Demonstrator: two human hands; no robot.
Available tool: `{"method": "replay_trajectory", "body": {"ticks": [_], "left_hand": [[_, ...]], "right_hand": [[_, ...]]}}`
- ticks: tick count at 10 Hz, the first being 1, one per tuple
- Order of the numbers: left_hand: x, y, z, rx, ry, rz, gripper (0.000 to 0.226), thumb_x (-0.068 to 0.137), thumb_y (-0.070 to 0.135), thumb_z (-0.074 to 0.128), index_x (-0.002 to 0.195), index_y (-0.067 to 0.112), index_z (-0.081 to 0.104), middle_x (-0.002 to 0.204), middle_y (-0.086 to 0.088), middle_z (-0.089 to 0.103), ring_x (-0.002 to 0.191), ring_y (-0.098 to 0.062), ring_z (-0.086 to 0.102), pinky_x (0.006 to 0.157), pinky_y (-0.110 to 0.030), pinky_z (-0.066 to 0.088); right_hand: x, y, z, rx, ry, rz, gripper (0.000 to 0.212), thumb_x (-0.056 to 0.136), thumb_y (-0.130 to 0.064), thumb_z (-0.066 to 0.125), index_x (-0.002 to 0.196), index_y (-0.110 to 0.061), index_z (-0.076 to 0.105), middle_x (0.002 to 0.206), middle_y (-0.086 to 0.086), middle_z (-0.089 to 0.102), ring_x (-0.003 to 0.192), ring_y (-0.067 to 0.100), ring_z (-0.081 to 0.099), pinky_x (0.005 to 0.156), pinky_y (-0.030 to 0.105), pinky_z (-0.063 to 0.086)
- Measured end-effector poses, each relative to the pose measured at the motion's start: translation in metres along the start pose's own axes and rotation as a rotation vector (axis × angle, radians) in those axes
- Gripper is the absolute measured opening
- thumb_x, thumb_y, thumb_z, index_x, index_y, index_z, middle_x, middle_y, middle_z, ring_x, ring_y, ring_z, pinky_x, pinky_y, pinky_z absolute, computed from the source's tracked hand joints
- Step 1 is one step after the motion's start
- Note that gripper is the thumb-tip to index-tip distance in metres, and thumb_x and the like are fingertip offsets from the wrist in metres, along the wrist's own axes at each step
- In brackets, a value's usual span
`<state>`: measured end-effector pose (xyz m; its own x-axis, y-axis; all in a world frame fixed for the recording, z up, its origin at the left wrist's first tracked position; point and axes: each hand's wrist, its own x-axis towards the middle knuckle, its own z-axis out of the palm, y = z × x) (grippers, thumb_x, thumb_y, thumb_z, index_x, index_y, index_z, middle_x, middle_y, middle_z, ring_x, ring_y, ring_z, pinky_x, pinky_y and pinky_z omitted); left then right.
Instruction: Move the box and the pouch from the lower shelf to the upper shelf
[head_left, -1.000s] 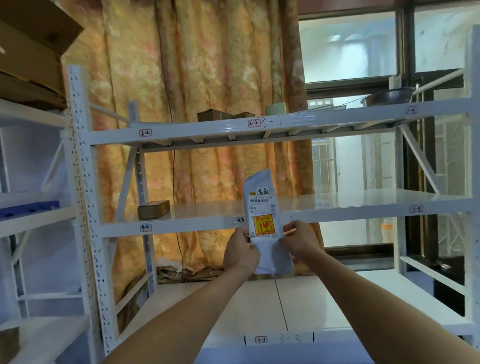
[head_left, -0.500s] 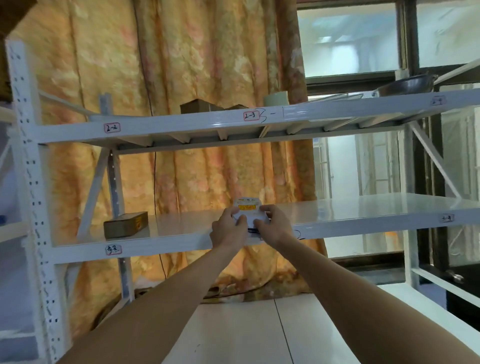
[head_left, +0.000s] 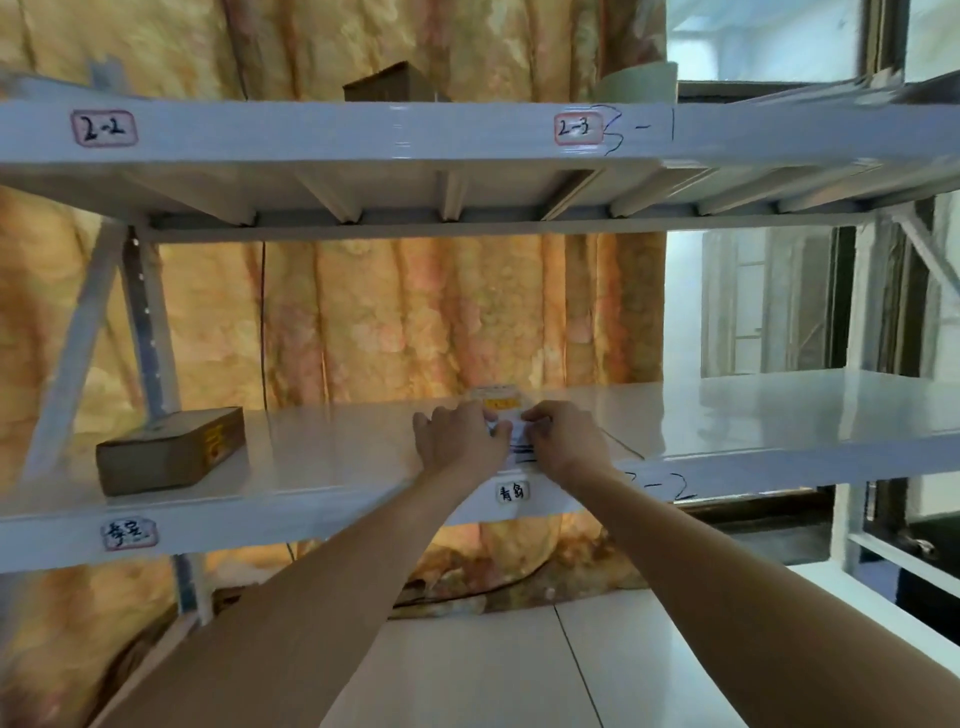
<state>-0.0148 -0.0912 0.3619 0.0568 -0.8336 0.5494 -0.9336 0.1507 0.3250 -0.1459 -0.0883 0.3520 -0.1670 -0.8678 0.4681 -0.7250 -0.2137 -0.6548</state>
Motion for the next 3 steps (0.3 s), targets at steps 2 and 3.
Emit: {"method": "replay_trajectory", "body": {"ticks": [2,3], "left_hand": [[-0.017,0.014,-0.013,0.068,-0.089,-0.047,0.044,0.101,0.044,0.029,0.135,0.028,0.052,0.147,-0.006,0.046,0.134,-0.031,0.033,0.108,-0.047,0.023],[-0.058,0.032,-0.022,-0.04,0.104,0.047,0.046,0.1,0.036,0.033,0.146,0.033,0.038,0.156,-0.001,0.032,0.137,-0.028,0.027,0.109,-0.045,0.024]], "right_hand": [[-0.018,-0.005,-0.019,-0.075,-0.063,-0.081,0.043,0.098,-0.03,0.047,0.14,-0.026,0.055,0.148,0.009,0.053,0.138,0.031,0.043,0.109,0.042,0.042],[-0.037,-0.011,-0.051,0.24,0.172,-0.17,0.04,0.098,-0.028,0.051,0.137,-0.025,0.058,0.146,0.0,0.056,0.139,0.024,0.044,0.111,0.041,0.04]]}}
